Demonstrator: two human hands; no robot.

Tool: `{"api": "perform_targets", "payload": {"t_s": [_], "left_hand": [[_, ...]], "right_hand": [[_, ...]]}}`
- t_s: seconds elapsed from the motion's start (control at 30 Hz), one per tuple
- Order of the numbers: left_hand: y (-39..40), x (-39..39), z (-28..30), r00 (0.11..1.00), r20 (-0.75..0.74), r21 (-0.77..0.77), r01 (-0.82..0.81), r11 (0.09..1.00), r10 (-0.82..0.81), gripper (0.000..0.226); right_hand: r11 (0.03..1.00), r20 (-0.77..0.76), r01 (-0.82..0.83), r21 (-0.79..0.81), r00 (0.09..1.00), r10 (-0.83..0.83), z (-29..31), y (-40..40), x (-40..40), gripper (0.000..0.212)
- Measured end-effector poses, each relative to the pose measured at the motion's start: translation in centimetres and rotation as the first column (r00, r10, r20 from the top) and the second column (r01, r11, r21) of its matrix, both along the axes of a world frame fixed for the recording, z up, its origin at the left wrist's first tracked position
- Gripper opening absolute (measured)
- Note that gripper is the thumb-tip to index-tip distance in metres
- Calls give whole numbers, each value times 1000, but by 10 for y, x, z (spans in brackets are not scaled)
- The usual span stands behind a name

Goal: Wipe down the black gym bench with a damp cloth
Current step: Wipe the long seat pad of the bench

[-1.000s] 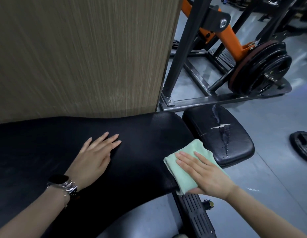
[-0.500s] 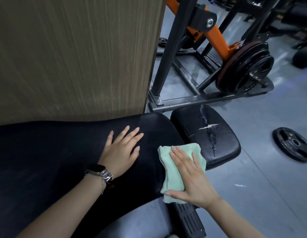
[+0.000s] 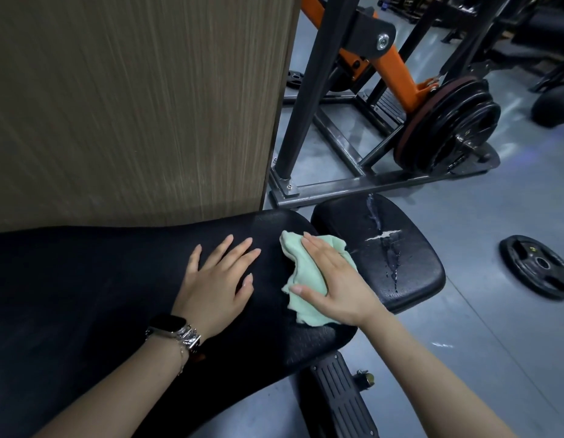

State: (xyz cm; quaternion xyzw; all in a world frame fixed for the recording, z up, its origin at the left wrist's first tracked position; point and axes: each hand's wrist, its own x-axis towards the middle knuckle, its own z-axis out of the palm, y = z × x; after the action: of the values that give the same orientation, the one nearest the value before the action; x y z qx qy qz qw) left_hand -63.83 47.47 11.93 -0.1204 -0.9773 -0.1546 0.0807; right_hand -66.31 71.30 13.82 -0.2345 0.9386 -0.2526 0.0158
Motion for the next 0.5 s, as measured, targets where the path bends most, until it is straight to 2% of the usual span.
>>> {"api": "perform_targets", "payload": {"t_s": [0.23, 0.5], "left_hand": [[-2, 1, 3, 999, 49, 21, 2, 1000, -3, 53], [-2, 1, 5, 999, 52, 36, -14, 999, 12, 55]], "right_hand": [[1000, 5, 26, 2, 1000, -26, 1, -6, -9, 91], [993, -60, 89, 71, 995, -85, -4, 1, 43, 85]]}}
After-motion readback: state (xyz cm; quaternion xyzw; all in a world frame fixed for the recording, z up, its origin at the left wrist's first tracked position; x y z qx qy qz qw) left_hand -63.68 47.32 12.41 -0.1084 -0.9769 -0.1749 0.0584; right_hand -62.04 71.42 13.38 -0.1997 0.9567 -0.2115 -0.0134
